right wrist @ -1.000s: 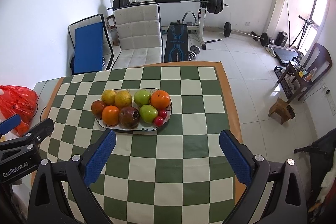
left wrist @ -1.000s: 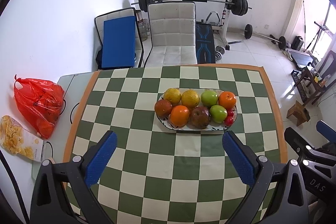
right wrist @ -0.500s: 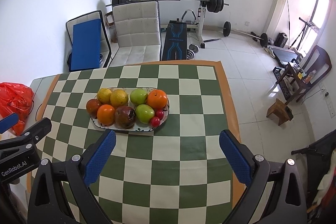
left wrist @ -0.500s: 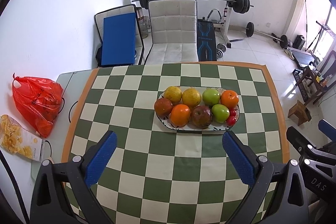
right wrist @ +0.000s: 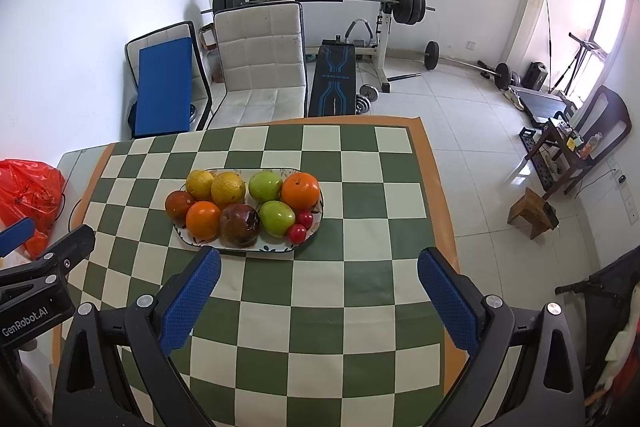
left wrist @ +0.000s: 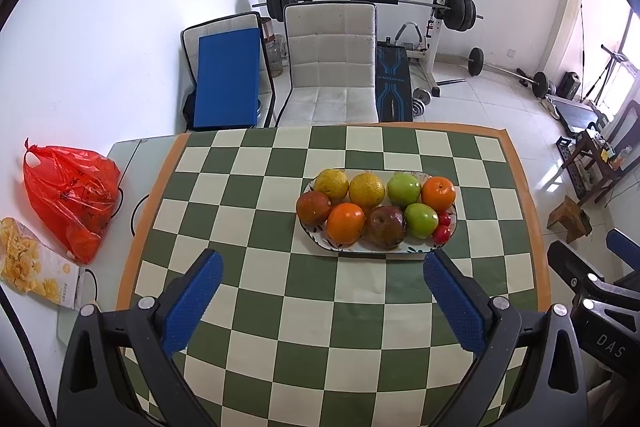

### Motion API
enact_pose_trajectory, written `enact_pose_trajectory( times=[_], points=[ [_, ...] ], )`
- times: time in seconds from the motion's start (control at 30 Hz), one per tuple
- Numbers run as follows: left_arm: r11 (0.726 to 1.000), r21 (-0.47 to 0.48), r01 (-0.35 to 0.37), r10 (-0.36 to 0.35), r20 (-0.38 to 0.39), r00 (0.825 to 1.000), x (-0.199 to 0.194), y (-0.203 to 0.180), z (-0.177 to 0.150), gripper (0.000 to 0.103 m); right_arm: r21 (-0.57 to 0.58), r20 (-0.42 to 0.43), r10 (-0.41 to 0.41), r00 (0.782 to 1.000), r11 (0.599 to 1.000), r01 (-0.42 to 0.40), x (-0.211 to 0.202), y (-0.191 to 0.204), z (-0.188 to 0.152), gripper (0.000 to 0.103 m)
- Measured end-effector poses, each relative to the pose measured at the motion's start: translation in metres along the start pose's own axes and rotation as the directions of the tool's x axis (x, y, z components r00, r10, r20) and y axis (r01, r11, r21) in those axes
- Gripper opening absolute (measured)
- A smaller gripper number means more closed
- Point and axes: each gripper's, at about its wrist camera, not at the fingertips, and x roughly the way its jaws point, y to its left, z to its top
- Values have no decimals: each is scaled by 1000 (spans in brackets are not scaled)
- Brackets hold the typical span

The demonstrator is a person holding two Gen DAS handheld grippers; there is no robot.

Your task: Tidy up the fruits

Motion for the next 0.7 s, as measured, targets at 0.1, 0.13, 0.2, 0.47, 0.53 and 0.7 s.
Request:
enact_pose_trajectory(
  times=[0.1,0.13,0.2,0.47,0.53,0.7],
  points=[
    [1000,-3,4,-4,-1,1000,0,0,0,103,-1,1,0,1000,1000,0,-1,0,0,101],
    [1000,-5,4,-4,0,1000,0,1,0,103,0,1,2,1000,1000,-2,0,0,0,101],
    [1000,-3,2,-2,-1,1000,0,1,0,103,0,0,3,1000,1000,-3,0,0,0,101],
    [1000,-5,6,-6,1,1000,-1,2,0,103,-2,5,-4,1000,1000,4,-1,1,2,101],
    [1000,-4,7,-7,4,1000,-3,2,-1,103,0,5,-3,1000,1000,3,-2,4,2,101],
    [1000,-7,11,-11,5,1000,-4,2,-1,103,-1,10,-5,1000,1000,5,-6,8,3,101]
  ],
)
